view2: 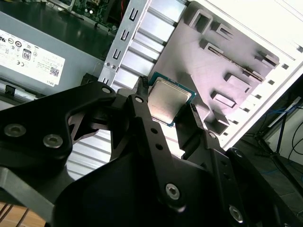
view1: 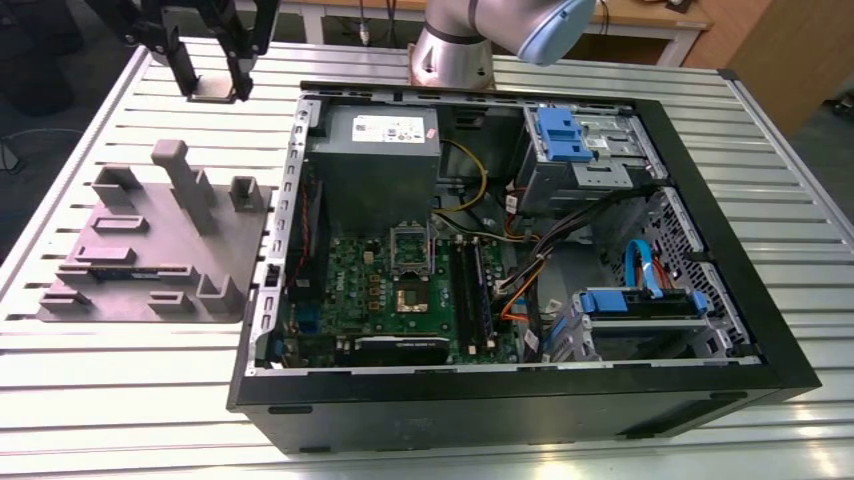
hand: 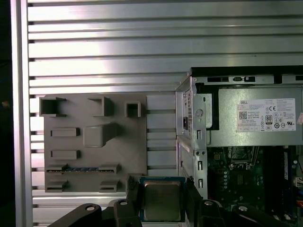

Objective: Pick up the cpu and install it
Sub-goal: 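Pick up the cpu and move it towards the insertion slot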

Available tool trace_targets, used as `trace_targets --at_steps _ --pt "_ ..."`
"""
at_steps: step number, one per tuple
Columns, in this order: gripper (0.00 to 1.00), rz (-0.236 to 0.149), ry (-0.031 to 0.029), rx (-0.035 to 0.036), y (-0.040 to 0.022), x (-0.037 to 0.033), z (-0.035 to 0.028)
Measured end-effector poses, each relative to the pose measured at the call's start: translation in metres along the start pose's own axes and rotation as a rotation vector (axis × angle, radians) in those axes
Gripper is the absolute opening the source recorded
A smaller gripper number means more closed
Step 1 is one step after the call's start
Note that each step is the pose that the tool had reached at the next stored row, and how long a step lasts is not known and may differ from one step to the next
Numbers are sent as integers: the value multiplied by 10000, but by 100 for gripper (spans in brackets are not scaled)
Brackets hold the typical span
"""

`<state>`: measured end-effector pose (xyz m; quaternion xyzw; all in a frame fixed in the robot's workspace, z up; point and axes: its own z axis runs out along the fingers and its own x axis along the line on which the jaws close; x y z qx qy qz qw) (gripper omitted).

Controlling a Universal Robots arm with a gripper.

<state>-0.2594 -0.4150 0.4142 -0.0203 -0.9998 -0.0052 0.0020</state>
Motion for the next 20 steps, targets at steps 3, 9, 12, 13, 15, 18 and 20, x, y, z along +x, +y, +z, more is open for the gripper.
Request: trace_targets --at_steps 3,9,12,13,15,18,20 --pt "47 1 0 0 1 -18 0" --pt "47 1 1 1 2 -53 -1" --pt "47 1 0 1 3 -60 -1" --pt "47 1 0 0 2 -60 0" --pt "47 2 0 0 3 -62 0" --pt "47 1 0 0 3 -65 0" --pt "47 2 0 0 3 -67 0"
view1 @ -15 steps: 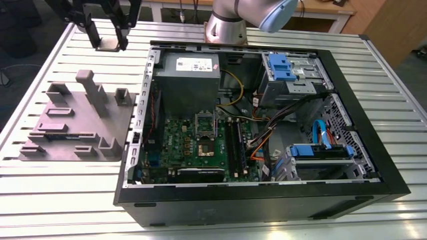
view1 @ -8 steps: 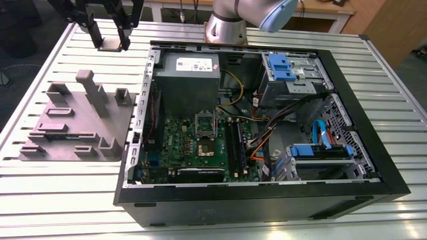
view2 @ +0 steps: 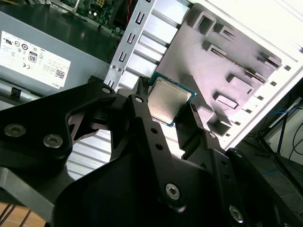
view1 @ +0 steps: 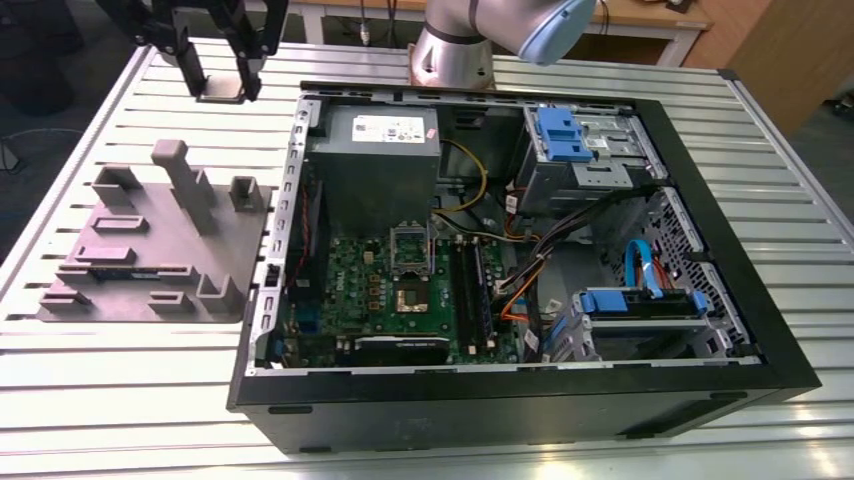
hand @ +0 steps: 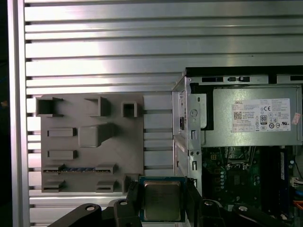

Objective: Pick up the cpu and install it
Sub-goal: 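Pick up the cpu and move it towards the insertion slot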

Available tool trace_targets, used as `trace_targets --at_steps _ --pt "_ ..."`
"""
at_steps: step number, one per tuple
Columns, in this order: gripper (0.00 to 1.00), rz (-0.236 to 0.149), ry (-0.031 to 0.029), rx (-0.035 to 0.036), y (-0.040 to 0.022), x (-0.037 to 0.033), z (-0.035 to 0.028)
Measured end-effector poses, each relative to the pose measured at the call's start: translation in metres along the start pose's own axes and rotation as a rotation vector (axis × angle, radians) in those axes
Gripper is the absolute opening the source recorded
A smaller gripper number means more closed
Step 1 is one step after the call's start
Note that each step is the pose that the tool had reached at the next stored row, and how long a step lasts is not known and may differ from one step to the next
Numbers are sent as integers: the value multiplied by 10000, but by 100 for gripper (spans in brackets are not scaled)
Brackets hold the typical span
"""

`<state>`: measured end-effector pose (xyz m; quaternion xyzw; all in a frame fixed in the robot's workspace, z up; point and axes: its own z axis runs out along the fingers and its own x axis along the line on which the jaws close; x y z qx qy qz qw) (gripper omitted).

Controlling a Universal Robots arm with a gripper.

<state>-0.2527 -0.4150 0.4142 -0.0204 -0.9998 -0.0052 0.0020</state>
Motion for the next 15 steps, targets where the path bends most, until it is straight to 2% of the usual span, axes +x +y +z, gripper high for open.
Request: trace_targets --at_steps 4,11,15 --pt "47 -1 1 0 1 -22 0" --pt "47 -1 0 1 5 -137 0" --pt "47 -1 1 1 7 -168 0"
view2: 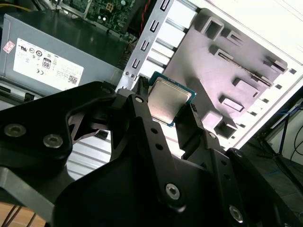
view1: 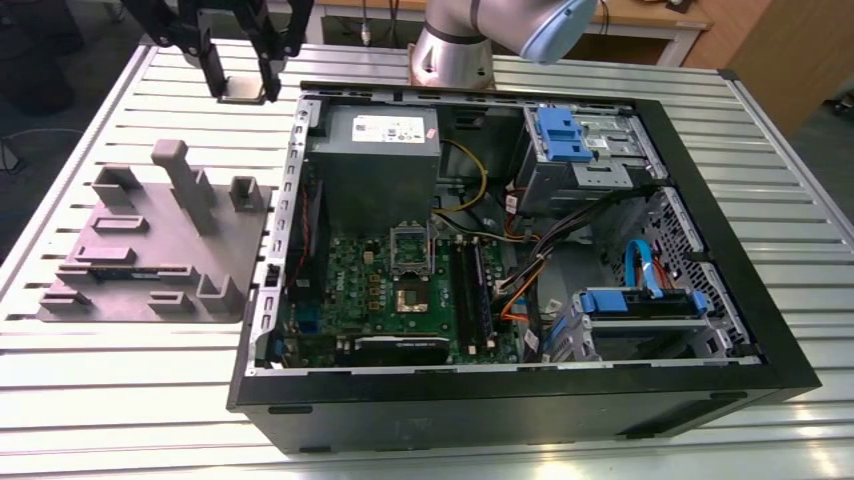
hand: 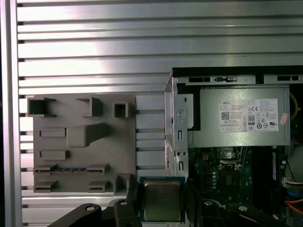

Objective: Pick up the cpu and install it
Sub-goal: 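Pick up the cpu and move it towards the insertion slot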

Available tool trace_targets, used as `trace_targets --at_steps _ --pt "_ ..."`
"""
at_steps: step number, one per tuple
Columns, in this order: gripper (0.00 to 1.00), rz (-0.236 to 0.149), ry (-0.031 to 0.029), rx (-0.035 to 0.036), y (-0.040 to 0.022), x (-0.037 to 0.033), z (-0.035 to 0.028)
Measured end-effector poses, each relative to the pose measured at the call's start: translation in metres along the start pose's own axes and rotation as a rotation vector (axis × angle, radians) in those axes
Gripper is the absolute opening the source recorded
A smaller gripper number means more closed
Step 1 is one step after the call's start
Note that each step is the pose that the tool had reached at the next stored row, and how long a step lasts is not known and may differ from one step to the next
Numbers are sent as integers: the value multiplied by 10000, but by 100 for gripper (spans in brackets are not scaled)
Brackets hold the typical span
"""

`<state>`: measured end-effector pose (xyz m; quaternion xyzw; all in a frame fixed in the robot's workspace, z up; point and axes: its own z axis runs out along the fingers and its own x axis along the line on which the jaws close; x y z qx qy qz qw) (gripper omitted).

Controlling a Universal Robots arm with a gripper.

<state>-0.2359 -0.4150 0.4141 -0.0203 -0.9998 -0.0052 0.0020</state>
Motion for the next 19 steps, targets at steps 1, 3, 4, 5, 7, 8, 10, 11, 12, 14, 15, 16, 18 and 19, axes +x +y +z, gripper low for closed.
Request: trace_targets --at_steps 1,3,4,5,7,8,10,11,12,14,15,16,18,19 --pt "47 0 0 0 0 -7 0" --pt "47 0 -1 0 1 -20 0" --pt "47 0 0 0 1 -26 0" --pt "47 0 0 0 1 -32 0" --pt "47 0 0 0 2 -45 0" --pt "47 1 0 0 2 -52 0" --pt "47 1 -1 -1 2 -61 1" --pt "47 1 -1 -1 2 -62 1" --pt "47 1 0 0 3 -66 0" --pt "47 0 0 1 4 -85 0" --pt "47 0 1 0 4 -104 0" --pt "47 0 1 1 5 -129 0" --pt "47 0 0 0 8 -185 1" --pt "47 0 -1 0 9 -214 1"
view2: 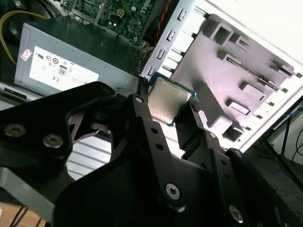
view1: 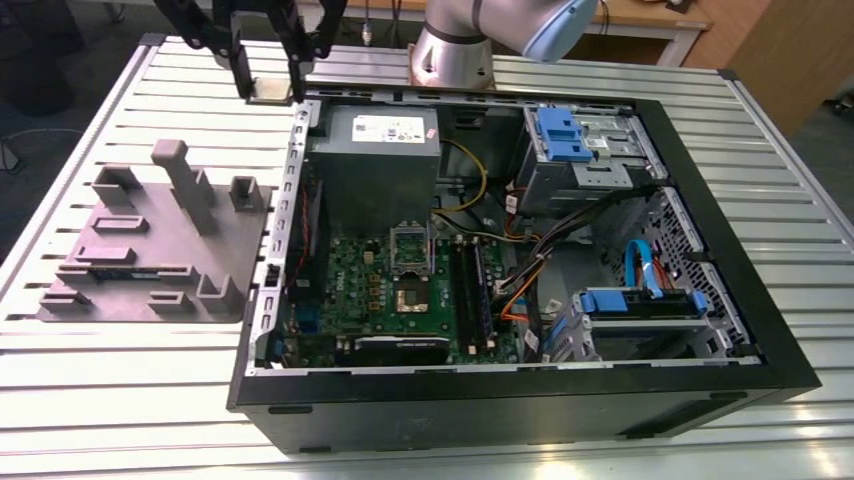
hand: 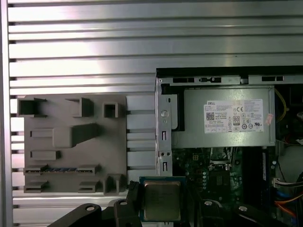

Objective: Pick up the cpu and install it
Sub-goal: 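Pick up the cpu and move it towards the insertion slot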

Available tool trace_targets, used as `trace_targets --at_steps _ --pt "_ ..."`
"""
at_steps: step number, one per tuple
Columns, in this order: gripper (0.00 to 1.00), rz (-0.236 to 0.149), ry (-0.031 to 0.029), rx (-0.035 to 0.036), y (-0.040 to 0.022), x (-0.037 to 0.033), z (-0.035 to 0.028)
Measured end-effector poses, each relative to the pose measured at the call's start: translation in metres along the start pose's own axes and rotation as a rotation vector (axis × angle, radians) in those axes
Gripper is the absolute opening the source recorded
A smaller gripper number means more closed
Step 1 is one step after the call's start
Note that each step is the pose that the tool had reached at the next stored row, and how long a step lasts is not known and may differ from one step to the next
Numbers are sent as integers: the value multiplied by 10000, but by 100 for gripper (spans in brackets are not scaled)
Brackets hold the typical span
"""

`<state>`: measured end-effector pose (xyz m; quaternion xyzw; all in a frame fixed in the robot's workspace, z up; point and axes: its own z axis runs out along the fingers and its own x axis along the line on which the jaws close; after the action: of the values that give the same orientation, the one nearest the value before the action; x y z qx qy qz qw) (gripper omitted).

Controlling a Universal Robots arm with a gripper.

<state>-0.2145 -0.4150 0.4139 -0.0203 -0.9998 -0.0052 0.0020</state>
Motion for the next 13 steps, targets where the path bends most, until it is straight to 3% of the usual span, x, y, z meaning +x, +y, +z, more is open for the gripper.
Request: trace_targets --at_steps 4,10,13 --pt "47 0 0 0 -32 -54 7" --pt "47 0 0 -1 -278 -68 35" --pt "47 0 -1 -1 -345 -104 48"
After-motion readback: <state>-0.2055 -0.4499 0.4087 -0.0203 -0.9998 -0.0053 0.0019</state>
